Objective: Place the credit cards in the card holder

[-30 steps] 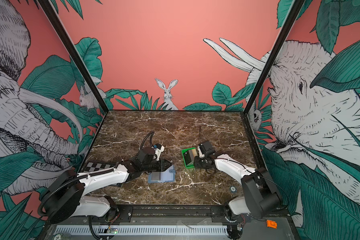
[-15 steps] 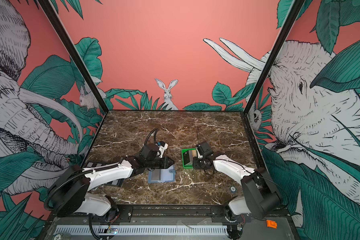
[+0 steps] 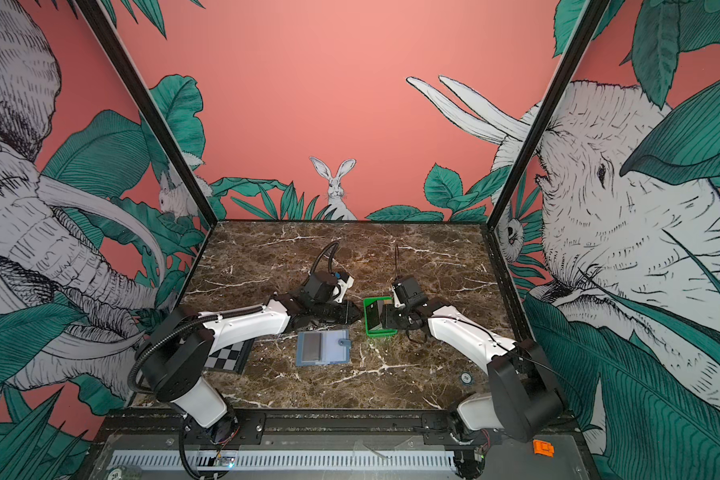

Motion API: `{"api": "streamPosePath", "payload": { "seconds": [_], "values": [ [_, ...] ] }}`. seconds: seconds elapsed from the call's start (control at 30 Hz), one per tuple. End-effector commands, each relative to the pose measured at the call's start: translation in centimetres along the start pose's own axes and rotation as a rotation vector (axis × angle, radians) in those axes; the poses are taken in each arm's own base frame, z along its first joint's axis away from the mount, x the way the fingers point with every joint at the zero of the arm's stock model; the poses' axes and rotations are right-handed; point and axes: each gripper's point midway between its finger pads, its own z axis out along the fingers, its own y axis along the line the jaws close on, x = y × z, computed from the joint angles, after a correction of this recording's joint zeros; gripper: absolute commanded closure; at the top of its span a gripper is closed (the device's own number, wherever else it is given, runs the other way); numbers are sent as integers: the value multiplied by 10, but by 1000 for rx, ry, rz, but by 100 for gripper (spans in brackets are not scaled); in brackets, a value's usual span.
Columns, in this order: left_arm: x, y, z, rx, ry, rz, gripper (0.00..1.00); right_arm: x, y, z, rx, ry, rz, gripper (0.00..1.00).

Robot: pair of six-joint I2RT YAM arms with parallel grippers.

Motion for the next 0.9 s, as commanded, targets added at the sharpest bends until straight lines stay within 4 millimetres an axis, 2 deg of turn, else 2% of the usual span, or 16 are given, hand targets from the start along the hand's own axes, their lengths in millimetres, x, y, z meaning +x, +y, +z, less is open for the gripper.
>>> {"api": "streamPosePath", "payload": {
  "seconds": [0.0,0.23,0.5,0.87],
  "values": [
    [-5,-6,6,-7,28,25,77,-16,1,0,5,-35,-12,40],
    [-14,-3,26,-36,62,13,80,-24,0,3,13,-34,-17,33],
    [-15,6,45,-69,97,-12,81,-23,-1,14,9,-10,-19,27],
    [-14,18,61,-101,122,-33,83,-19,-3,33,3,36,-12,24]
  ]
}}
